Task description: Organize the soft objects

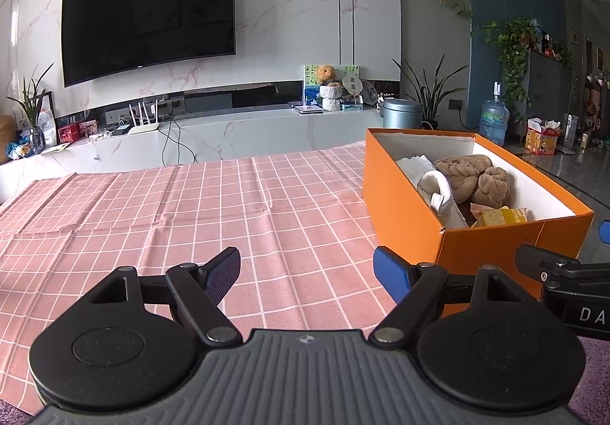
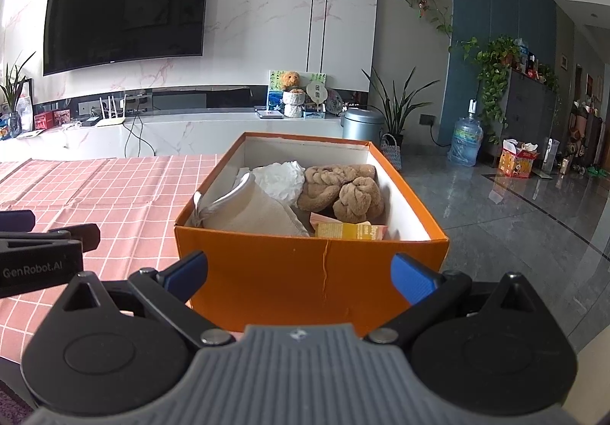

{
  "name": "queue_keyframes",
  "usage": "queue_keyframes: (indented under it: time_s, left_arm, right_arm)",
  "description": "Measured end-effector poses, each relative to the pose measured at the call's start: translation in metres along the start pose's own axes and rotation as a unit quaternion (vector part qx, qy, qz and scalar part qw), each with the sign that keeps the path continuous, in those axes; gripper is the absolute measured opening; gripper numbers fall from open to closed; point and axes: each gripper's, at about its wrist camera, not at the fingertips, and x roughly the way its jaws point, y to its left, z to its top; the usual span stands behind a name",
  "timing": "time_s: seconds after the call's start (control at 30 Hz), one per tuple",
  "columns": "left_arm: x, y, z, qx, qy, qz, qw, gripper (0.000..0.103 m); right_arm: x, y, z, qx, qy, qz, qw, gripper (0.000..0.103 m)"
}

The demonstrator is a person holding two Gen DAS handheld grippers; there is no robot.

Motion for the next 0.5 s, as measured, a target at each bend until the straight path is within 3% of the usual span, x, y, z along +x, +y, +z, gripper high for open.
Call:
queue_keyframes:
  time_s: [0.5]
  left_arm:
    - [-0.0013,0.0012,0.0024,0.001,-0.001,0.003,1.0,0.093]
  right_arm:
    - [0.0014,-0.0003,0.0002,-0.001,-0.001,0.001,1.0,0.1]
